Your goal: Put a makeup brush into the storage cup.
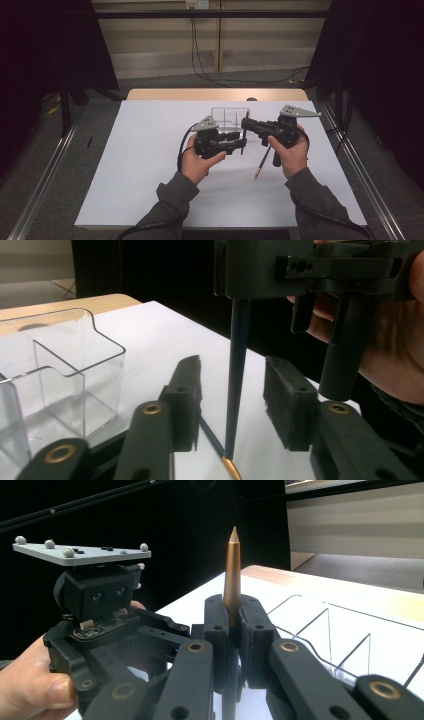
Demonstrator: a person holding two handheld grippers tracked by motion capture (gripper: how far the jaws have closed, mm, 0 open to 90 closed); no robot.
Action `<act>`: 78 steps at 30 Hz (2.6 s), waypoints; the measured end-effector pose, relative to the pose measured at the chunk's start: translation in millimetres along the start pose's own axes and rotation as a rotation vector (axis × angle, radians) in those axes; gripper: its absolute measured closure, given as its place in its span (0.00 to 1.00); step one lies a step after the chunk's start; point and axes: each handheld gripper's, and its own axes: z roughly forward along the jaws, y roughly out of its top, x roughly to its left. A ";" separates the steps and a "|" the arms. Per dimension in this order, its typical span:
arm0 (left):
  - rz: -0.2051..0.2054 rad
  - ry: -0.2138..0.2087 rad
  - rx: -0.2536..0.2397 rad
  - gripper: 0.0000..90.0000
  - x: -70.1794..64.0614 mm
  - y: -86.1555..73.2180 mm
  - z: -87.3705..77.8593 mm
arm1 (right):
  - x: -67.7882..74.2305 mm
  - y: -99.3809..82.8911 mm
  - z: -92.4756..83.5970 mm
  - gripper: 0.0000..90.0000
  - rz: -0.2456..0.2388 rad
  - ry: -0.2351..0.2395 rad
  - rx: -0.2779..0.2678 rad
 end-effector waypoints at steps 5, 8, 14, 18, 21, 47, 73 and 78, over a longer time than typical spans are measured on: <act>0.020 0.018 0.007 0.55 0.3 -3.5 -1.5 | -0.5 -1.3 -1.4 0.94 -0.007 -0.006 -0.006; 0.033 0.022 0.005 0.48 0.4 -5.3 -1.8 | -1.7 -2.0 -1.9 0.94 -0.002 -0.011 -0.013; 0.047 0.031 0.013 0.43 1.1 -7.2 -7.1 | -2.2 -3.5 -1.4 0.94 -0.006 -0.011 -0.011; 0.034 0.037 -0.002 0.36 1.9 -8.0 -11.7 | -1.6 -3.5 -1.8 0.94 -0.003 -0.010 -0.018; 0.042 0.049 0.006 0.32 4.5 -9.2 -15.9 | -1.4 -2.8 -1.8 0.94 -0.012 -0.012 -0.020; 0.074 0.076 -0.004 0.06 10.5 -20.9 -43.6 | -4.1 -4.1 -8.5 0.94 -0.012 -0.028 -0.039; 0.106 0.120 -0.033 0.00 18.7 -28.2 -89.3 | -5.9 -0.3 -10.2 0.94 -0.024 -0.035 -0.052; 0.096 0.148 -0.041 0.00 19.6 -32.4 -100.7 | -7.2 -0.3 -10.4 0.94 -0.022 -0.041 -0.053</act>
